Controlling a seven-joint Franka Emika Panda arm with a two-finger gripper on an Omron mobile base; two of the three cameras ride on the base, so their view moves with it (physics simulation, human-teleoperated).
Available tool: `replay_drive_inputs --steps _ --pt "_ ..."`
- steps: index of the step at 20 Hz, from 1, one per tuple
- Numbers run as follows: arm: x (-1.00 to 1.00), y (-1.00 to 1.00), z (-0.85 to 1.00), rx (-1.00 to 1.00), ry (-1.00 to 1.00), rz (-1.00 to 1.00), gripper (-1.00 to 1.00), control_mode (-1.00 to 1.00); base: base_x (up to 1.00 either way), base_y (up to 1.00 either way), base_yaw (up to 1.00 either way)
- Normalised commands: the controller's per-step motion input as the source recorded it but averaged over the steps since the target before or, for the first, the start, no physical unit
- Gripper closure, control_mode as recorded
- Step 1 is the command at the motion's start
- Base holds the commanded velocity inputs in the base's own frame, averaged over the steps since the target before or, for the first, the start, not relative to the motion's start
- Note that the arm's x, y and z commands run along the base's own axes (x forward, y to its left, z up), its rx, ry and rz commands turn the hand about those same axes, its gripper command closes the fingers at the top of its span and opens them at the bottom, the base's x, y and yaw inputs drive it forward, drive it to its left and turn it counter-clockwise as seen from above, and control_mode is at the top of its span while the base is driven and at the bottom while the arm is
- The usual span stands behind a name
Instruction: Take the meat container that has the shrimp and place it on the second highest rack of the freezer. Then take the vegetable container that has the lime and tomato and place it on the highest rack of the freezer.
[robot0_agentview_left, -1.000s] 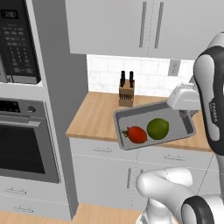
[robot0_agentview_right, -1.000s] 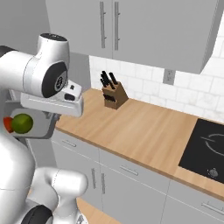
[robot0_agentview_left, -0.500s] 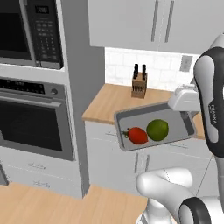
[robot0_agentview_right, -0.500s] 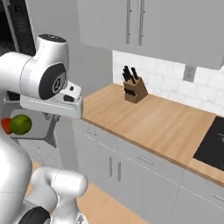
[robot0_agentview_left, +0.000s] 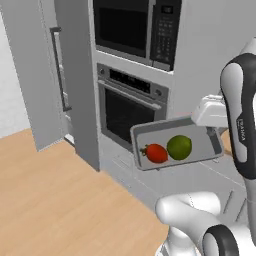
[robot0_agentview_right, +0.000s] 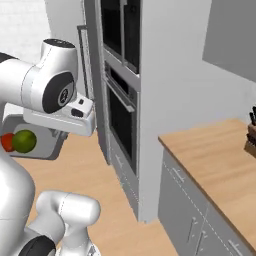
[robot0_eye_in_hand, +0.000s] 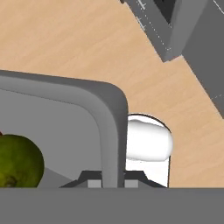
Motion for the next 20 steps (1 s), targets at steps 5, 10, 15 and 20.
replay_drive_inputs --steps 5,10,15,20 --pt "0.00 0.00 0.00 0.00 0.00 0.00 1.00 1.00 0.47 0.52 0.74" --pt "0.00 0.00 0.00 0.00 0.00 0.00 1.00 1.00 0.93 0.31 0.38" --pt "0.00 0.00 0.00 0.00 0.00 0.00 1.00 1.00 1.00 0.12 0.05" --pt "0.00 0.00 0.00 0.00 0.00 0.00 1.00 1.00 1.00 0.32 -0.07"
